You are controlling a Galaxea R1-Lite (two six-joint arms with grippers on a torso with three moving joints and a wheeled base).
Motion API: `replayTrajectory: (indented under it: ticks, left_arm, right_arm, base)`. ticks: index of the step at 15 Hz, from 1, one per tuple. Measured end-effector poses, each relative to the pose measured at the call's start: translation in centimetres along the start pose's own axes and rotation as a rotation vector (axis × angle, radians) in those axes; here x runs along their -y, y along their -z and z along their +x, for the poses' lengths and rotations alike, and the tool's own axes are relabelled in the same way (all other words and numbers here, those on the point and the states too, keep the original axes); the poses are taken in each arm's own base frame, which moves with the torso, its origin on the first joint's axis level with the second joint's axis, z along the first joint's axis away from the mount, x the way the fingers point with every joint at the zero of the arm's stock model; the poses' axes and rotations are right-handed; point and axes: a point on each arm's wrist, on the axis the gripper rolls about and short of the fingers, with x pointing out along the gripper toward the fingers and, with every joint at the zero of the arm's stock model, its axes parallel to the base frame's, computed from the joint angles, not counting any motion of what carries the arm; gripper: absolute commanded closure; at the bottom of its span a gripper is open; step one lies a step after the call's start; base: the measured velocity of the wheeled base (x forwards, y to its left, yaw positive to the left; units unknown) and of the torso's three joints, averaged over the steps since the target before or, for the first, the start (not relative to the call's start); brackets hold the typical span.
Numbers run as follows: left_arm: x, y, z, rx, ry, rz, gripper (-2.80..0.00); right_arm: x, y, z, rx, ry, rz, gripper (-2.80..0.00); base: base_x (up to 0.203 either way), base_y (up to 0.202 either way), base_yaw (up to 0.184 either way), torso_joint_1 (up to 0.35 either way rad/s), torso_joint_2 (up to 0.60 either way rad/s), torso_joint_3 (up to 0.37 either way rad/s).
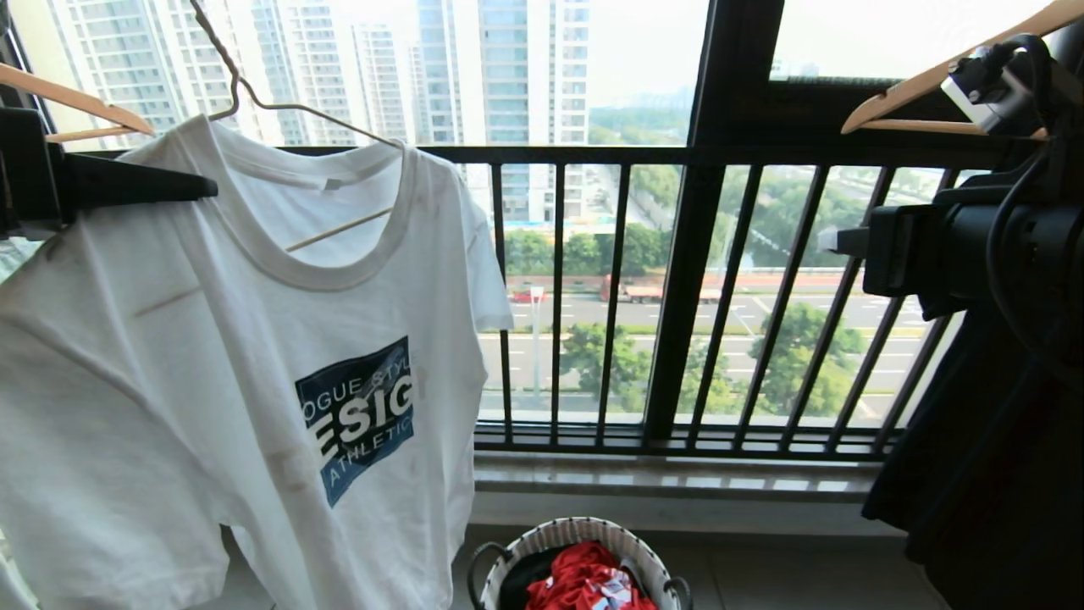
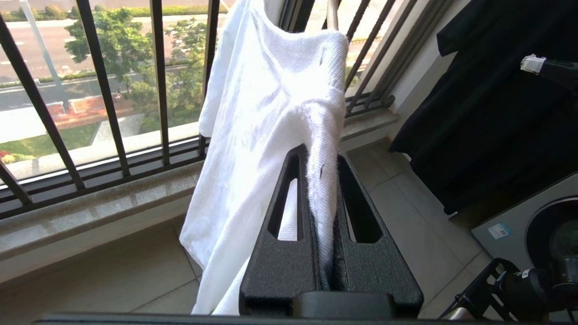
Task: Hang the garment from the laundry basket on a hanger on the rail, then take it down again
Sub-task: Hang the clothes rack on the clothesline
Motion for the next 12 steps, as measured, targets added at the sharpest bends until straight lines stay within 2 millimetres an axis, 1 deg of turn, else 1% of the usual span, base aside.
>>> replayTrajectory:
  ticks: [3,6,8,10,12]
  left_arm:
    - [1.1,1.0,0.8,-0.034,0.064,-0.003,0.00]
    - [3.3,2.1,1.1,-0.072,0.152,-0.004,0.00]
    - [4.9,3.5,0.6,-0.104,0.207,-0.009,0.00]
    - [6.0,4.6,-0.5,-0.112,0.224,-0.008,0.00]
    - [6.9,5.3,-1.6,-0.103,0.227,0.002,0.00]
  right_arm:
    - [-0.1,0.5,-0.3,-0.013,-0.008,-0.027,0.00]
    - [-0.3,0.6,-1.6,0.002,-0.028,-0.042,0.00]
    - [-0.2,0.3,-2.6,0.024,-0.034,-0.045,0.00]
    - [0.0,0.3,-3.4,0.021,-0.035,-0.047,0.00]
    - [0.1,0.3,-4.0,0.024,-0.038,-0.057,0.00]
  base:
    - [0.000,0.000,0.000,0.229,-0.53,-0.308]
    - [0.000,0.000,0.000,0.253,-0.56,-0.315]
    - [0.000,0.000,0.000,0.266,-0.58,-0.317]
    - [0.000,0.000,0.000,0.273,-0.61,-0.331]
    - [0.000,0.000,0.000,0.229,-0.50,-0.268]
